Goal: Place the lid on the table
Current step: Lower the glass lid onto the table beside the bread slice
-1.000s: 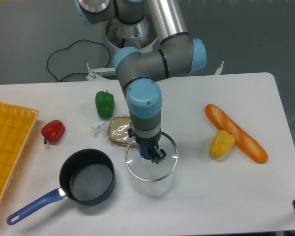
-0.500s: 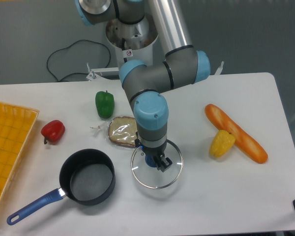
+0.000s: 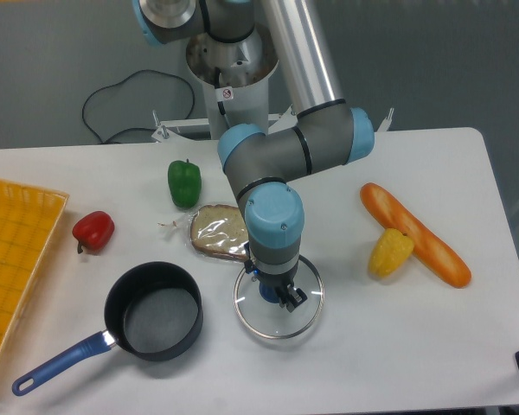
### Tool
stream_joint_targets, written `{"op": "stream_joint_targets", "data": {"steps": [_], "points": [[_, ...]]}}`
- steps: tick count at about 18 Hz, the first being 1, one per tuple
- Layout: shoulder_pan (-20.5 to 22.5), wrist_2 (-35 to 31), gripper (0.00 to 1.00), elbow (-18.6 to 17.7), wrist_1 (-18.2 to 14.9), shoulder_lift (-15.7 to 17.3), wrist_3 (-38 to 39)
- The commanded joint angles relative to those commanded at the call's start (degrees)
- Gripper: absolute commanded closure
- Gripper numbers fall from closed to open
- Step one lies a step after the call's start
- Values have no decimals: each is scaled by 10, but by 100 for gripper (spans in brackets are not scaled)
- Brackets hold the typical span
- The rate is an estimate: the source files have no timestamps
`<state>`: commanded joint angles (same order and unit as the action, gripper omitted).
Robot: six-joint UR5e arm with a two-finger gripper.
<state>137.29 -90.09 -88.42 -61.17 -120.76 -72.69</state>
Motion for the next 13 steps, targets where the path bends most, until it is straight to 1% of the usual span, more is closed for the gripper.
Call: {"op": "stream_joint_targets", "data": {"steps": [13], "points": [[-4,2,61,-2,0,-7,0]]}}
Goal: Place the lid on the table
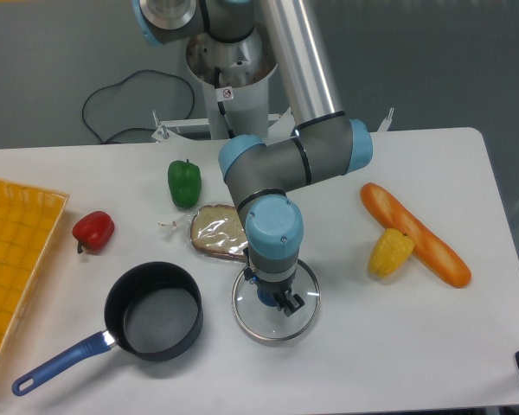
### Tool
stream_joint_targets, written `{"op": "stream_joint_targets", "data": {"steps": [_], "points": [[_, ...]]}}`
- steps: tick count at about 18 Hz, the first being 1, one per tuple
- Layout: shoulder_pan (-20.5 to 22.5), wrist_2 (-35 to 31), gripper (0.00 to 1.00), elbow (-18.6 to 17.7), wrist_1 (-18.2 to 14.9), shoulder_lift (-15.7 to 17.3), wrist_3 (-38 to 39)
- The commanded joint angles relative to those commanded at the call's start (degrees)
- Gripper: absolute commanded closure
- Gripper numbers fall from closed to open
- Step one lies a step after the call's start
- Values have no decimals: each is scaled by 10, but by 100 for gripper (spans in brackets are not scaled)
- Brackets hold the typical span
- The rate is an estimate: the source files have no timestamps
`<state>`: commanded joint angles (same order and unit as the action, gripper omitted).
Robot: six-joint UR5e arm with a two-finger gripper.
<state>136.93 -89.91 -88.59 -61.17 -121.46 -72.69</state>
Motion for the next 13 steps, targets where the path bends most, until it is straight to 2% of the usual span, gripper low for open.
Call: {"op": "stream_joint_targets", "data": {"steps": [13], "points": [[-2,-2,59,-1,0,-4,1]]}}
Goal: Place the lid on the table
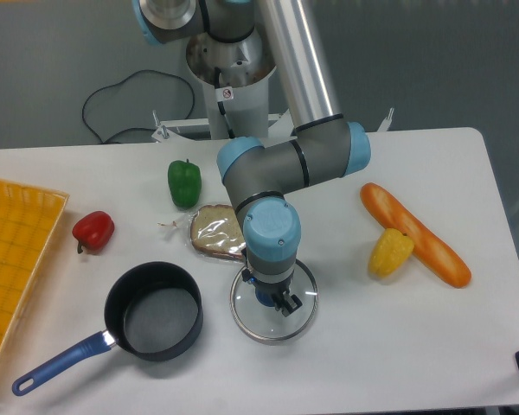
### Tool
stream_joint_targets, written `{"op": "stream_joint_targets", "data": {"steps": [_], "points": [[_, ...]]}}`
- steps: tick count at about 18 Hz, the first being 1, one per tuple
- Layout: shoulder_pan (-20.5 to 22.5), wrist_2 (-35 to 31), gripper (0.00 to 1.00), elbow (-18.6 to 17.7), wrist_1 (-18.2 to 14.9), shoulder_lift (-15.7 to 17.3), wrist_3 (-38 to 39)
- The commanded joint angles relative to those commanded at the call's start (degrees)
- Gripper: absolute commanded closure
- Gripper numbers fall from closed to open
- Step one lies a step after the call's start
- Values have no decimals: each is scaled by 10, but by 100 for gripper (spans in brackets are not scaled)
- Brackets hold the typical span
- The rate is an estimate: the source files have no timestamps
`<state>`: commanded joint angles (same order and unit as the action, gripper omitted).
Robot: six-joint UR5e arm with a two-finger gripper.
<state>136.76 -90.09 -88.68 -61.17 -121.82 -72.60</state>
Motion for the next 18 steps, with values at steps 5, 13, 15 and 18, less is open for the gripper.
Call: {"op": "stream_joint_targets", "data": {"steps": [5,13,15,18], "points": [[-1,0,58,0,0,-2,0],[-2,0,55,0,1,-4,0],[-2,0,55,-1,1,-4,0],[-3,0,55,-1,1,-5,0]]}}
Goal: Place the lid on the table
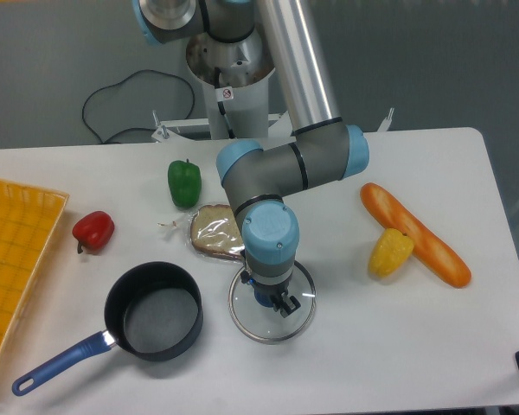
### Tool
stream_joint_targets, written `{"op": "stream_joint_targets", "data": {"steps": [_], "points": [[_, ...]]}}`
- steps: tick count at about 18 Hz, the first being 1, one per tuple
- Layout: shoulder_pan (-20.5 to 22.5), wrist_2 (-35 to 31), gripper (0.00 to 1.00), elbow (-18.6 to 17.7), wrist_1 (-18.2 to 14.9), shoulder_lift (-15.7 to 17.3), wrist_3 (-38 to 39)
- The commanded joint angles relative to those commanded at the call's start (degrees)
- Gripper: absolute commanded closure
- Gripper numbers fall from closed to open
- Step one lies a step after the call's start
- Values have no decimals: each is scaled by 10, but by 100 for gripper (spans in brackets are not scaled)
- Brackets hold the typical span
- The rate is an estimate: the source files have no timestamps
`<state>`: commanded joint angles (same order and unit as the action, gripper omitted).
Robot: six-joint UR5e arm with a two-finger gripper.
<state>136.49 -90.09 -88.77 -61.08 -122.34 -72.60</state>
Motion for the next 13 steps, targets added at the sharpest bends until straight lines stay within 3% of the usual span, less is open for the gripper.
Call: {"op": "stream_joint_targets", "data": {"steps": [13], "points": [[-2,0,52,12,2,-4,-1]]}}
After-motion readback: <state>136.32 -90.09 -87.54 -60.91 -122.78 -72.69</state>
